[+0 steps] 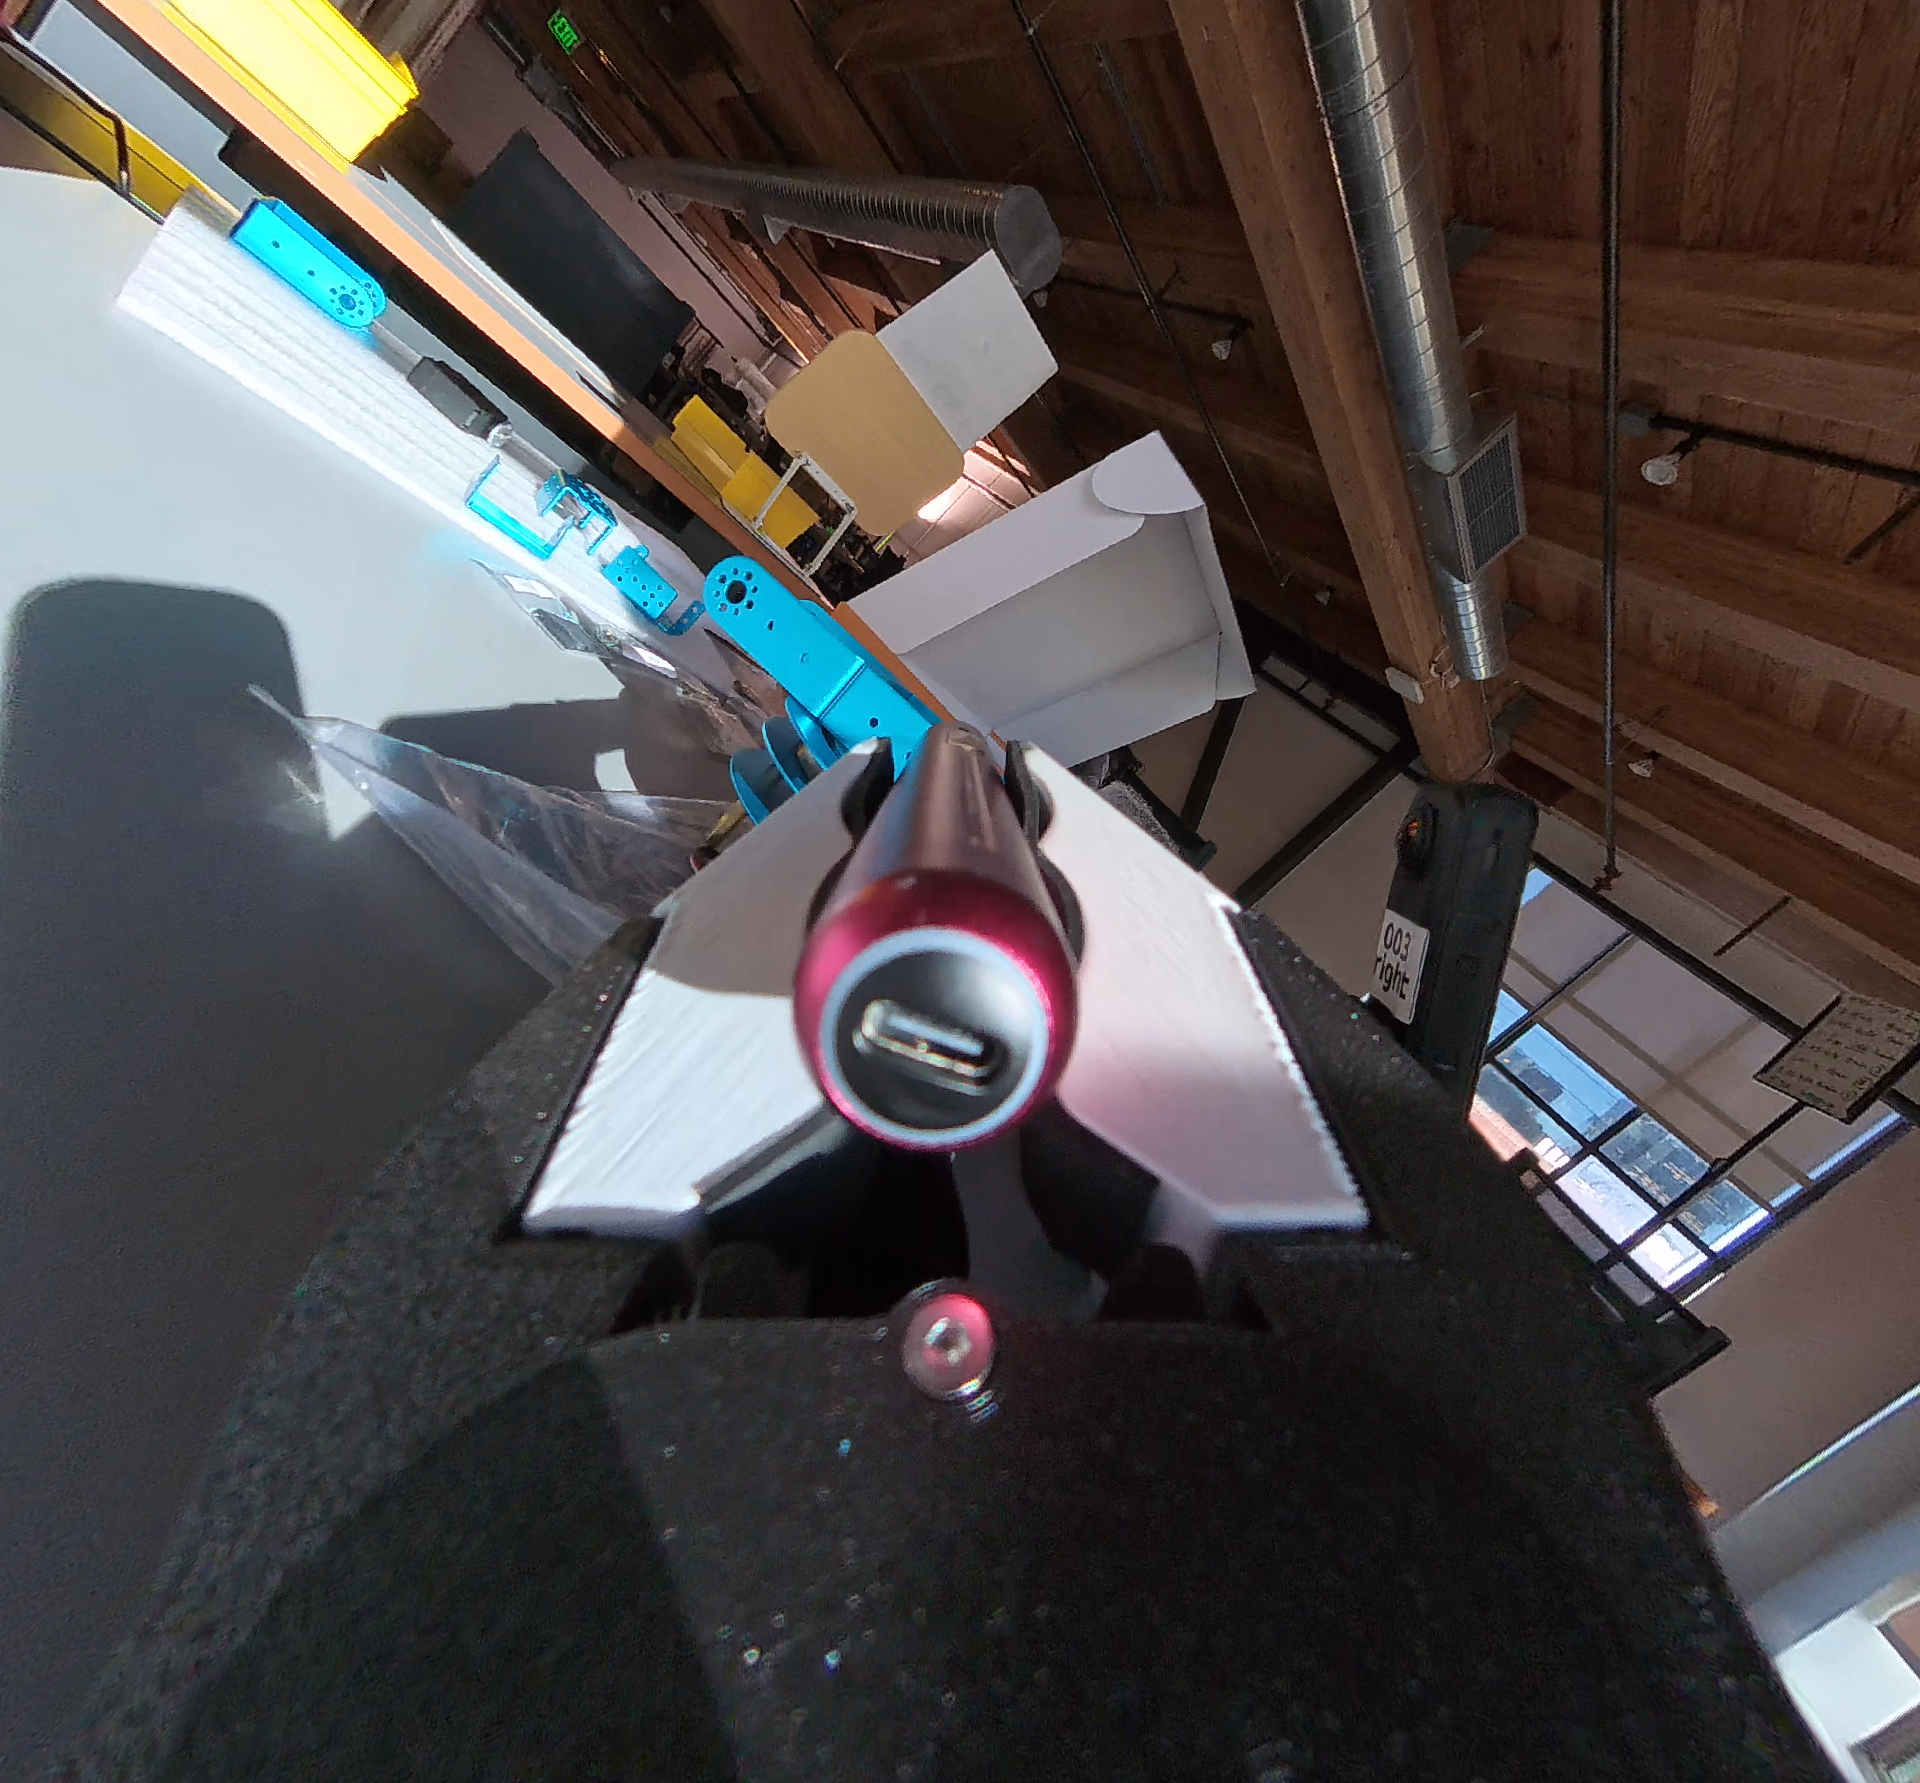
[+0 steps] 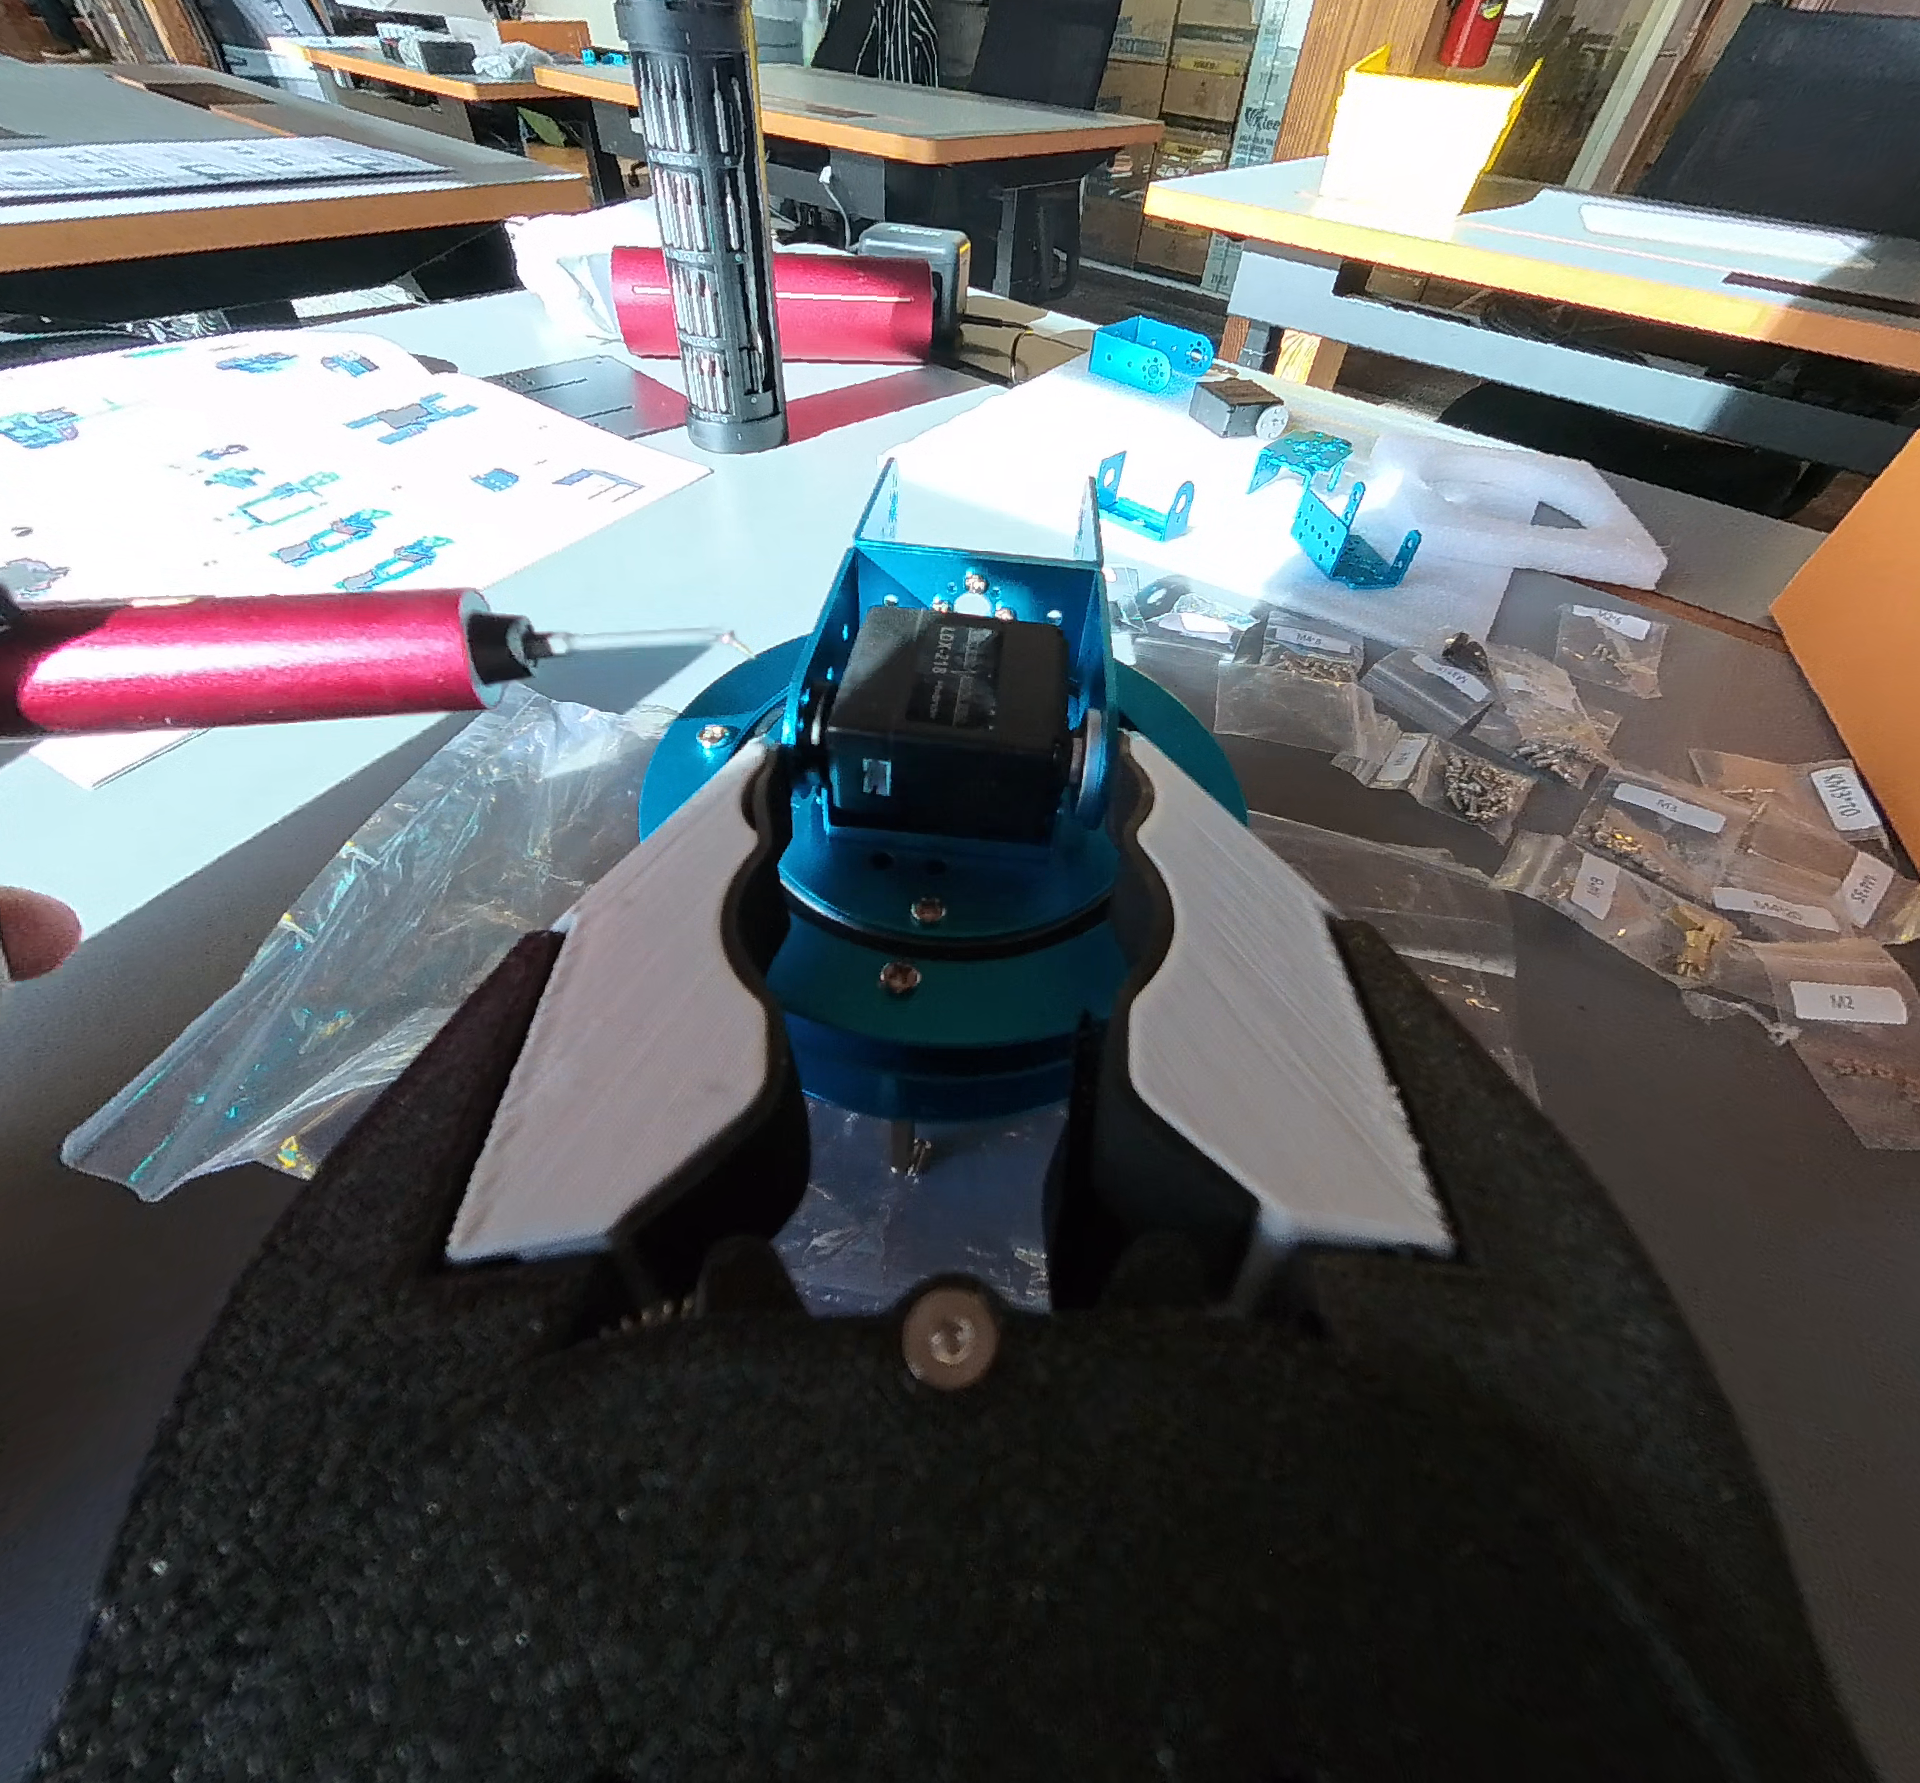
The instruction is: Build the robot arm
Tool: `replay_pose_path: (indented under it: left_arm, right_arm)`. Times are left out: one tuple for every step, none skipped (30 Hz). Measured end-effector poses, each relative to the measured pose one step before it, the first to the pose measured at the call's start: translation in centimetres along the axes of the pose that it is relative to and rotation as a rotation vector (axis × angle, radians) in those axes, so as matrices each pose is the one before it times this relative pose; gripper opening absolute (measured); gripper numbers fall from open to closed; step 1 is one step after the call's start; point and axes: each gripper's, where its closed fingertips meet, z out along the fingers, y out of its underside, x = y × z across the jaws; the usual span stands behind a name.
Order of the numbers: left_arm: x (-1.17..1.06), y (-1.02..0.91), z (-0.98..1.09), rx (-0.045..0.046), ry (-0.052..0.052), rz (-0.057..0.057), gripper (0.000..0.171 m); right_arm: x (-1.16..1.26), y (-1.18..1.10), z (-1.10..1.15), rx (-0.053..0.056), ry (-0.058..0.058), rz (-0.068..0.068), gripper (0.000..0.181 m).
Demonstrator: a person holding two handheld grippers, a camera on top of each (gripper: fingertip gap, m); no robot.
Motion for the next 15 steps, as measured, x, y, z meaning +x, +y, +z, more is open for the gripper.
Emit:
replay_pose_path:
  left_arm:
    - [0.0,0.058,-0.005,0.00335,0.006,-0.0149,0.02]
    - [-0.084,0.147,0.023,-0.00126,-0.0012,-0.0094,0.02]
    - [-0.01,0.202,0.066,-0.00588,0.0027,-0.0053,0.02]
    - [0.047,0.198,0.057,-0.0043,0.0055,-0.0065,0.02]
    - [0.027,0.129,0.042,-0.00117,0.002,-0.0042,0.02]
    - [0.057,0.064,0.013,0.00061,0.0038,-0.0019,0.02]
    - [0.002,0.025,0.011,-0.00009,0.0,0.0022,0.02]
    - [-0.043,-0.062,-0.01,0.00453,-0.0028,0.0009,0.02]
    - [-0.018,-0.077,-0.002,0.00247,0.0025,-0.0005,0.02]
    - [-0.074,-0.037,0.018,-0.0009,-0.0012,0.0007,0.02]
    - [-0.103,-0.093,-0.006,0.00295,-0.002,-0.0022,0.02]
    - [-0.053,-0.039,0.013,0.00041,0.002,-0.003,0.02]
    - [-0.072,-0.004,0.009,-0.0028,-0.001,-0.0025,0.02]
    - [-0.044,-0.018,-0.007,0.00047,-0.0003,-0.0012,0.02]
    - [0.063,0.03,0.021,-0.00279,0.0059,0.0015,0.02]
  right_arm:
    - [0.002,-0.003,0.001,0.0002,0.0002,0.0,0.06]
    - [-0.003,-0.001,-0.011,0.0003,0.0001,0.0002,0.06]
    - [0.0,-0.002,0.001,0.0002,0.0001,0.0002,0.06]
    - [0.003,0.009,0.003,0.0001,0.0002,-0.0001,0.06]
    - [-0.006,0.0,-0.005,0.0,0.0002,0.0,0.06]
    - [0.006,-0.001,0.005,0.0,0.0,0.0002,0.06]
    - [0.0,-0.001,0.001,0.0001,0.0001,0.0002,0.06]
    - [-0.008,-0.001,-0.005,0.0001,0.0,0.0,0.06]
    - [0.009,-0.002,0.006,0.0001,0.0,0.0,0.06]
    - [0.002,0.002,-0.008,0.0,-0.0001,0.0002,0.06]
    - [-0.002,-0.001,0.001,0.0001,-0.0001,0.0001,0.06]
    - [-0.001,-0.001,0.001,0.0001,-0.0001,0.0,0.06]
    - [0.001,0.001,0.0,-0.0001,0.0,-0.0001,0.06]
    - [-0.001,0.008,0.003,0.0001,0.0,-0.0001,0.06]
    - [-0.004,0.002,-0.006,-0.0001,0.0002,-0.0002,0.06]
